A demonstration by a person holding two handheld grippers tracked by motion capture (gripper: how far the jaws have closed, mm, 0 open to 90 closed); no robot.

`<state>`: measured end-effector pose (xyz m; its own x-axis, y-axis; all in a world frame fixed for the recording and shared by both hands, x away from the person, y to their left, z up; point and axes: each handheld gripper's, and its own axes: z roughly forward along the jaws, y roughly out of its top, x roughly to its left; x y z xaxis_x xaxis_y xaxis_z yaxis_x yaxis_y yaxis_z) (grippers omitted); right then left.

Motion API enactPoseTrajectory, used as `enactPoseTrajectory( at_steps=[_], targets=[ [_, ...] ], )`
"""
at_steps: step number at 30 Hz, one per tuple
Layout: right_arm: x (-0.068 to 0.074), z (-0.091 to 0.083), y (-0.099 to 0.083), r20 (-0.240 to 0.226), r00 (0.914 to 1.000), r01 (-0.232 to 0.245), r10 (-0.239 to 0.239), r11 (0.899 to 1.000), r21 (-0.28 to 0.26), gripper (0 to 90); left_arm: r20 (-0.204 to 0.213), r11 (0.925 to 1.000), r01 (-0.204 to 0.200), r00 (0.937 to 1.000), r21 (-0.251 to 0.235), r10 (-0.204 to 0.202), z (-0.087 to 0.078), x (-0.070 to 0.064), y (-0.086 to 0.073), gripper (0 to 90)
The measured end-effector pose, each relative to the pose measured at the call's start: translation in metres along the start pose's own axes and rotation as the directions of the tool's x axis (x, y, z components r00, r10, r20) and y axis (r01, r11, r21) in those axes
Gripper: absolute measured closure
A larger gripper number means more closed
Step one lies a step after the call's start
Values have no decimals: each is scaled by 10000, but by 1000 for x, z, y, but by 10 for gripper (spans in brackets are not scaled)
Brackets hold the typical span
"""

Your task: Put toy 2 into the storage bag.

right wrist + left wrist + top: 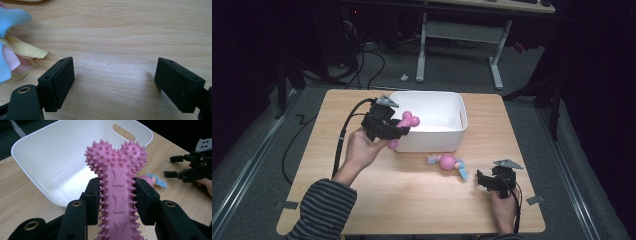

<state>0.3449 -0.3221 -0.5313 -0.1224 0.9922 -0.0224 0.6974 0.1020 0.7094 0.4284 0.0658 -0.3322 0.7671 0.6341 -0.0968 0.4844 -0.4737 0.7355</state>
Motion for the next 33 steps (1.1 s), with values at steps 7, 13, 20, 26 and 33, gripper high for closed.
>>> enactPoseTrajectory(
  at_steps=[7,13,20,26,33],
  targets=[
    [0,0,0,9,10000,-9,9,10000,2,162,-121,9999,-119,9999,99,120,11,2,19,592],
    [0,0,0,15,10000,-38,38,10000,9,162,-134,9991,-376,9992,215,379,23,3,34,592],
    [0,0,0,14,10000,-41,41,10000,7,162,3,9993,-335,9994,156,335,34,6,42,590],
    [0,0,0,11,10000,-11,11,10000,2,161,-57,9997,100,9999,225,-98,45,14,47,590],
    [1,0,0,3,10000,-21,21,10000,14,161,-313,9991,377,9988,200,-371,65,21,50,589]
  ],
)
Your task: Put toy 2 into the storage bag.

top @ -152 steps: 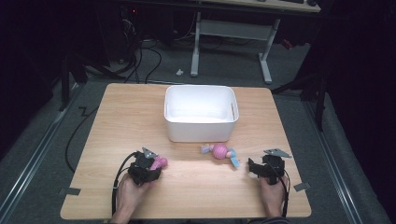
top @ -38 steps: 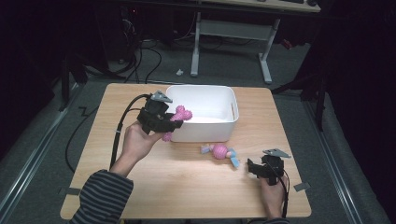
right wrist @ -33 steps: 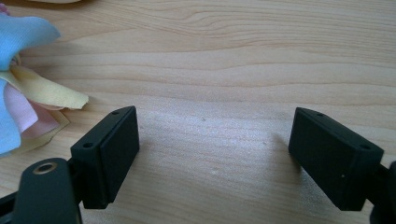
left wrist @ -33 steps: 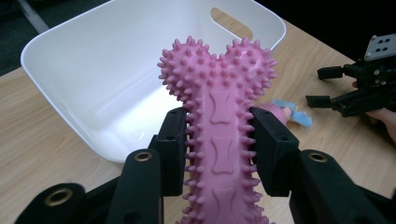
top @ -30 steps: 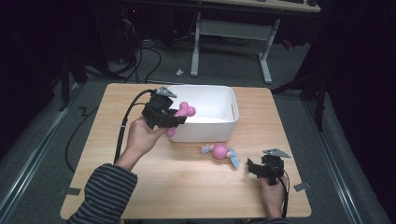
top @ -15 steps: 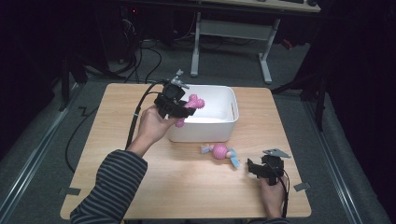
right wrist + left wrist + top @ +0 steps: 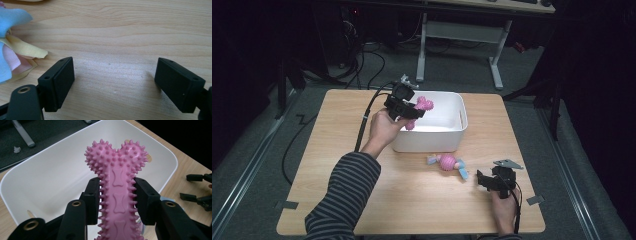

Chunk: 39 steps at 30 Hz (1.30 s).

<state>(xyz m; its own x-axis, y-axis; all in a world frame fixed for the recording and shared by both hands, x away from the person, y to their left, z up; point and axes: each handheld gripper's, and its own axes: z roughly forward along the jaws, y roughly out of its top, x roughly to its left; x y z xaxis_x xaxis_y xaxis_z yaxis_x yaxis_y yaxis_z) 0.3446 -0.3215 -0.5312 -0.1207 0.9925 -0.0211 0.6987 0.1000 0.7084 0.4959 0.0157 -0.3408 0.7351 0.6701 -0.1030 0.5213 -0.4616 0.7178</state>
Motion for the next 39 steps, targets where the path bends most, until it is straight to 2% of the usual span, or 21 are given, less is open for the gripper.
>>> enactPoseTrajectory(
  at_steps=[5,9,21,26,34,39],
  targets=[
    [0,0,0,-3,10000,-13,13,10000,1,161,-218,9999,66,9997,131,-63,11,3,1,589],
    [0,0,0,-35,10000,23,-23,10000,-19,161,-274,9991,350,9990,225,-344,20,7,1,590],
    [1,0,0,-64,9999,91,-91,10000,-3,161,-681,9983,321,9973,494,-287,33,11,1,589],
    [1,0,0,-59,10000,70,-70,10000,3,161,-852,9975,512,9953,484,-470,37,15,0,587],
    [1,0,0,-59,10000,79,-79,10000,-19,161,-1010,9948,811,9921,621,-746,46,22,-9,585],
    [1,0,0,-66,9999,86,-86,10000,-10,161,-1017,9936,831,9920,758,-752,52,22,-13,584]
  ],
)
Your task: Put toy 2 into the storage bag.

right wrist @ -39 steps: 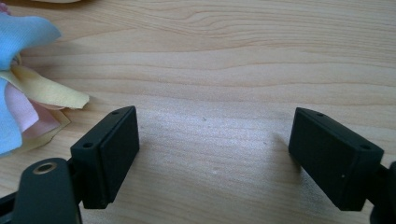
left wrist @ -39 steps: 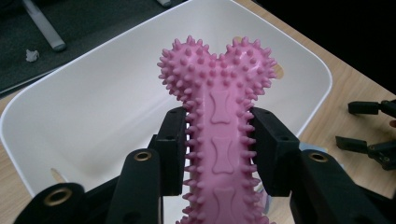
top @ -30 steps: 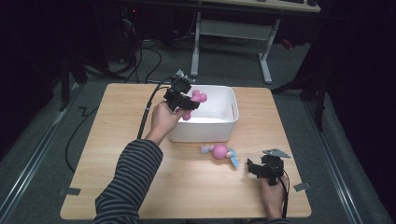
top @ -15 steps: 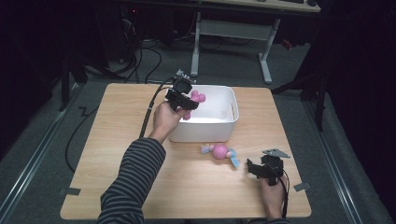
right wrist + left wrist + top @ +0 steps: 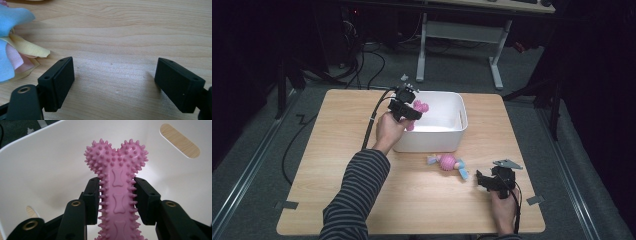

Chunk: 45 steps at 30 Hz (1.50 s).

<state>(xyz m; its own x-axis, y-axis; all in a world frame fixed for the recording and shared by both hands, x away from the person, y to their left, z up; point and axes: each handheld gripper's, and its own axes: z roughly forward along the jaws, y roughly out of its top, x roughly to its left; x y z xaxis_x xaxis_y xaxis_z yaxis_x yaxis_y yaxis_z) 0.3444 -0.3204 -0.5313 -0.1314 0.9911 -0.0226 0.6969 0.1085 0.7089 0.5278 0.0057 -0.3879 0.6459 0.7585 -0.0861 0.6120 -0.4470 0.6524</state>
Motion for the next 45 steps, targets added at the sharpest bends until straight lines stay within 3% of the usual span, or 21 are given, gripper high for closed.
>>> enactPoseTrajectory(
  at_steps=[19,23,28,38,45],
  targets=[
    [0,0,0,2,10000,-18,18,10000,-4,161,36,9973,-391,9992,618,390,10,-9,-3,575],
    [0,0,0,1,10000,-14,14,10000,-3,161,158,9980,-286,9995,562,278,8,-9,-2,527],
    [0,0,0,-7,10000,-10,10,10000,-8,160,27,9970,-502,9987,584,501,4,-11,-2,479],
    [0,0,0,-7,10000,-31,31,10000,4,160,370,9983,-532,9979,-256,541,-26,-10,-5,399],
    [0,0,0,-6,10000,-36,36,10000,5,160,337,9960,-549,9978,-707,573,-46,-8,-14,376]
  ],
)
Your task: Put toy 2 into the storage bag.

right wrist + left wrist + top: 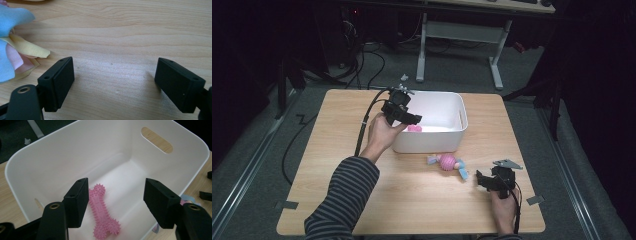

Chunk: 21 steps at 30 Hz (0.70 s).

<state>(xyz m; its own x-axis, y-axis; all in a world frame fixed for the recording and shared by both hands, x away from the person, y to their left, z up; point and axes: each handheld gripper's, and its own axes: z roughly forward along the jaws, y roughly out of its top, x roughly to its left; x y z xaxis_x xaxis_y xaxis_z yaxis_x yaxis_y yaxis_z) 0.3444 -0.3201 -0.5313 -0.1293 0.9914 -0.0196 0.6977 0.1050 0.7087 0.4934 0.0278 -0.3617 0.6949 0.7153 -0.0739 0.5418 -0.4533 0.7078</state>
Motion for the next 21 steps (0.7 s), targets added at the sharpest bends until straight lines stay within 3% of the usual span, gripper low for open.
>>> enactPoseTrajectory(
  at_steps=[11,21],
  targets=[
    [0,0,0,4,10000,8,-8,10000,-6,160,-22,9971,118,9999,-753,-120,-35,6,-18,360],
    [0,0,0,3,10000,7,-7,10000,-7,160,-144,9939,228,9996,-1080,-245,-57,12,-37,357]
  ],
)
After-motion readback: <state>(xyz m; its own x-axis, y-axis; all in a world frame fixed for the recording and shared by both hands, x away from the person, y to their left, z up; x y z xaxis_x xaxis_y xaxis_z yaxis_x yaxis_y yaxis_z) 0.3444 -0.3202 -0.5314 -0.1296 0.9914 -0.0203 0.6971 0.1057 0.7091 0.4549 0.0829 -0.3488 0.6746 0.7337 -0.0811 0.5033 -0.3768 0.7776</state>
